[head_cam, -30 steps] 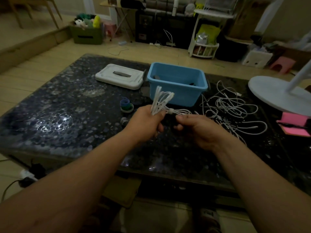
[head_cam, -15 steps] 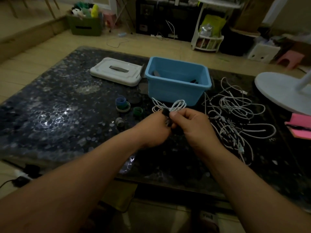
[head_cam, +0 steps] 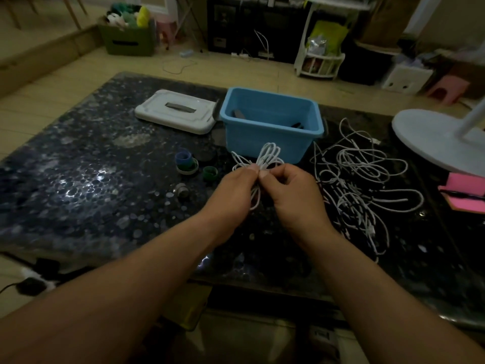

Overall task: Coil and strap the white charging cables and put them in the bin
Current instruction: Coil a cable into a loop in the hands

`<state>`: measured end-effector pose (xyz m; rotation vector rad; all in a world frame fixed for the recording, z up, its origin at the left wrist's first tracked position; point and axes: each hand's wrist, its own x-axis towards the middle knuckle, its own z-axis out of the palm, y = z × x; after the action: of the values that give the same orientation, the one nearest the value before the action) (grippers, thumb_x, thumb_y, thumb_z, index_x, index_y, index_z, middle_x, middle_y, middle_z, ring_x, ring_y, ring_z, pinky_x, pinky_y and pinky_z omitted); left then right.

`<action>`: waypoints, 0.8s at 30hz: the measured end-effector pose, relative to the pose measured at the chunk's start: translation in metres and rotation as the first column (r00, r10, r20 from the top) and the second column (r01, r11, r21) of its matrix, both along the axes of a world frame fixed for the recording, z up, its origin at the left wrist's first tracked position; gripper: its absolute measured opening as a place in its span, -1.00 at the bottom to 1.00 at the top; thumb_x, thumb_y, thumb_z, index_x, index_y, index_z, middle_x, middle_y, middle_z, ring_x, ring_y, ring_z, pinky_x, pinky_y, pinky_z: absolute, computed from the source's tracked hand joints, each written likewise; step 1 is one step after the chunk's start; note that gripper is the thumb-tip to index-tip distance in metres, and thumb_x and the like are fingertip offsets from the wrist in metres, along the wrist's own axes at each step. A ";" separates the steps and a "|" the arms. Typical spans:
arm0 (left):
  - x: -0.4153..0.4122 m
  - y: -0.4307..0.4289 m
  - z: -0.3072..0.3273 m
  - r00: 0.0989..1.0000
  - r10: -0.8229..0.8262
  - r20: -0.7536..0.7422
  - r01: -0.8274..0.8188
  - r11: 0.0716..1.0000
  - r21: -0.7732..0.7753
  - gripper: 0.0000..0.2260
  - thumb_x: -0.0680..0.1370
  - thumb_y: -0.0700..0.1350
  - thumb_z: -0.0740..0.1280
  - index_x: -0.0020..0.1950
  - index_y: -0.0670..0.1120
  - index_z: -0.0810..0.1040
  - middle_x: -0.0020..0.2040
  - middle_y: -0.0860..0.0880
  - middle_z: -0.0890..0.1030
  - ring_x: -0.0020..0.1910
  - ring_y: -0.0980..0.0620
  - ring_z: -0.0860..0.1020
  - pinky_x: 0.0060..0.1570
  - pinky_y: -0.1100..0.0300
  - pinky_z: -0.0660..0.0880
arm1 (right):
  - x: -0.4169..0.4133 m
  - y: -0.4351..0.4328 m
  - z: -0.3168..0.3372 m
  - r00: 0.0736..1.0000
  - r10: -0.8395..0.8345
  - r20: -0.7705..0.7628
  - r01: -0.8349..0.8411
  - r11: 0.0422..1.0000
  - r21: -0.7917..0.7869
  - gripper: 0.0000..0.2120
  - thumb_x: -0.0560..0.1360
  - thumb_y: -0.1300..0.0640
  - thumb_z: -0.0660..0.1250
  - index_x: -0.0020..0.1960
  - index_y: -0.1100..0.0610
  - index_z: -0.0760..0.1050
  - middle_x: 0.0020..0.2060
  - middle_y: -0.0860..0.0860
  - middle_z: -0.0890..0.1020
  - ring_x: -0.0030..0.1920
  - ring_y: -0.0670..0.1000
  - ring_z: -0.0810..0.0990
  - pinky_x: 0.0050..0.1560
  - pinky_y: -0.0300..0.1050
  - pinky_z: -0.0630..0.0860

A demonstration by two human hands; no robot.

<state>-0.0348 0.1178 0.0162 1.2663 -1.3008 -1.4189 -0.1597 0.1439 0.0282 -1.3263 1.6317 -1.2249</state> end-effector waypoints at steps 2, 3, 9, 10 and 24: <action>0.001 0.000 -0.001 1.000 0.011 -0.020 -0.013 0.997 -0.081 -0.68 0.76 -0.02 0.15 0.17 -0.09 0.69 0.07 -0.03 0.74 0.10 0.05 0.69 0.17 0.09 0.59 | 0.000 0.001 0.001 0.998 -0.046 -0.035 0.046 0.999 -0.003 -0.78 0.60 -0.06 0.46 -0.11 0.07 0.65 -0.21 -0.08 0.74 -0.17 -0.13 0.71 -0.08 -0.13 0.61; 0.002 0.001 0.003 0.999 0.007 -0.047 -0.011 0.996 -0.085 -0.68 0.76 -0.03 0.15 0.18 -0.09 0.68 0.08 -0.03 0.75 0.11 0.06 0.70 0.15 0.14 0.60 | 0.000 0.000 0.002 0.998 -0.056 -0.029 0.056 0.998 -0.001 -0.76 0.59 -0.07 0.47 -0.12 0.08 0.65 -0.22 -0.07 0.74 -0.18 -0.13 0.70 -0.10 -0.15 0.59; 0.003 0.002 0.017 0.959 0.116 -0.259 -0.099 0.992 0.079 -0.67 0.74 -0.10 0.16 -0.03 -0.07 0.70 -0.16 -0.03 0.75 -0.17 0.10 0.69 -0.17 0.24 0.61 | 0.001 0.000 0.004 0.983 0.021 0.182 -0.026 0.999 0.027 -0.76 0.62 0.05 0.44 -0.20 0.10 0.63 -0.23 0.10 0.73 -0.18 0.05 0.70 0.01 0.07 0.63; 0.004 0.002 0.018 0.959 0.104 -0.265 -0.087 0.993 0.075 -0.68 0.73 -0.12 0.16 -0.02 -0.09 0.70 -0.17 -0.05 0.75 -0.20 0.09 0.68 -0.21 0.24 0.61 | 0.002 0.000 0.004 0.975 0.017 0.222 -0.027 0.999 0.044 -0.74 0.61 0.05 0.46 -0.24 0.07 0.63 -0.22 0.14 0.73 -0.17 0.09 0.70 0.04 0.12 0.64; 0.021 -0.011 0.033 0.755 -0.314 -0.576 0.445 0.890 0.099 -0.69 0.76 -0.01 0.07 0.23 -0.12 0.54 -0.45 0.02 0.31 -0.62 0.14 0.21 -0.60 0.27 0.02 | -0.004 -0.002 0.007 0.776 0.276 0.567 -0.270 0.958 -0.098 -0.71 0.51 0.06 0.40 0.17 0.18 0.61 -0.20 0.02 0.70 -0.23 -0.05 0.57 -0.17 -0.15 0.45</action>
<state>-0.0138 0.1064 0.0491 0.6432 -1.0389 -2.0922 -0.1640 0.1417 0.0348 -1.0096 0.9609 -1.2900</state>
